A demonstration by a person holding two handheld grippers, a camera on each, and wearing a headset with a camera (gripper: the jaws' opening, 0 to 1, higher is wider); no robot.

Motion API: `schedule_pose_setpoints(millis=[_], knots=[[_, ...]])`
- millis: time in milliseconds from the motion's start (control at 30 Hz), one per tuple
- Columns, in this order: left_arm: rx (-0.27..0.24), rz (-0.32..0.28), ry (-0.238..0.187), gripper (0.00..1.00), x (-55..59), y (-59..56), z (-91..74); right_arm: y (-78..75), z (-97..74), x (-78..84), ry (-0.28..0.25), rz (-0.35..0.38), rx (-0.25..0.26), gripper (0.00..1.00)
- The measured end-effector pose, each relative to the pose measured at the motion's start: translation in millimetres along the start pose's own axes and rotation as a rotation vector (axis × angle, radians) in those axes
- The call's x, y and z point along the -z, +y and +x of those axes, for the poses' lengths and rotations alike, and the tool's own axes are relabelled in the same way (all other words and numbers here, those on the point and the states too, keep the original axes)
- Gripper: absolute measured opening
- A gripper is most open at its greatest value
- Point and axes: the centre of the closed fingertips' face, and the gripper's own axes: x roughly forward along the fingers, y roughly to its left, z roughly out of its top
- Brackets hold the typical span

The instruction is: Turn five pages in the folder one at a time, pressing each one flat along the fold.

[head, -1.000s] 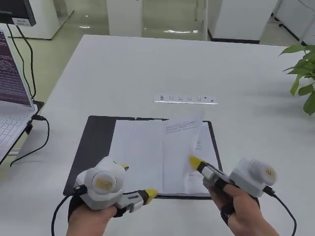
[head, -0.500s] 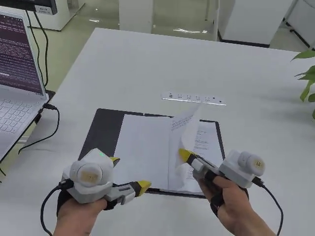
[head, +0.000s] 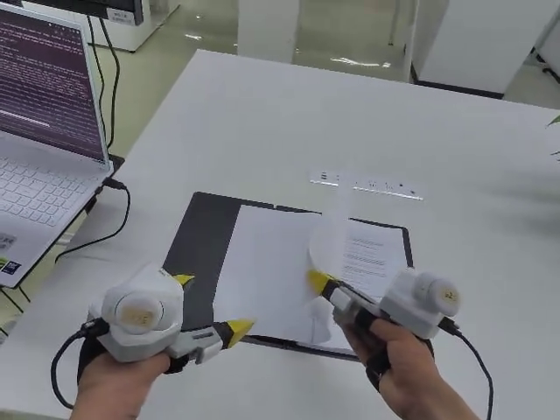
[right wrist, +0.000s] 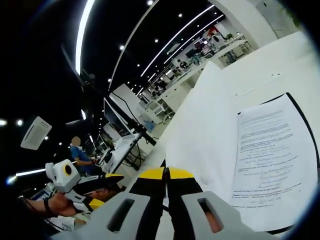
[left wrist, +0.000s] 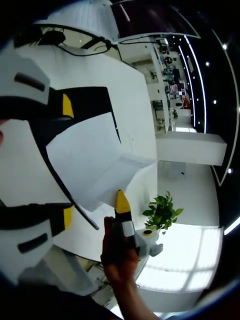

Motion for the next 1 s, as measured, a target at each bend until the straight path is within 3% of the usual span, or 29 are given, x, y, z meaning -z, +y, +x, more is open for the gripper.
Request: schedule_pose_setpoints(millis=[233,433,767,1000], knots=[[-0.019,-0.011,-0.011,0.67,0.7,14.9,-10.2,18.6,16.3,17.8,0.046,-0.002,-0.040,0.00],[-0.033,-0.053,-0.035,0.67,1.1,23.8,-17.7,28.2,28.9,33.7,0.083,0.000,-0.060,0.00],[-0.033,-0.091,-0.033,0.67,13.3,23.4,-24.2,36.6,47.7,45.7,0.101,0.007,-0.076,0.00],[-0.032,-0.102,-0.033,0.67,16.5,27.9,-24.0,32.8,57.9,62.2,0.137,0.011,-0.061,0.00]])
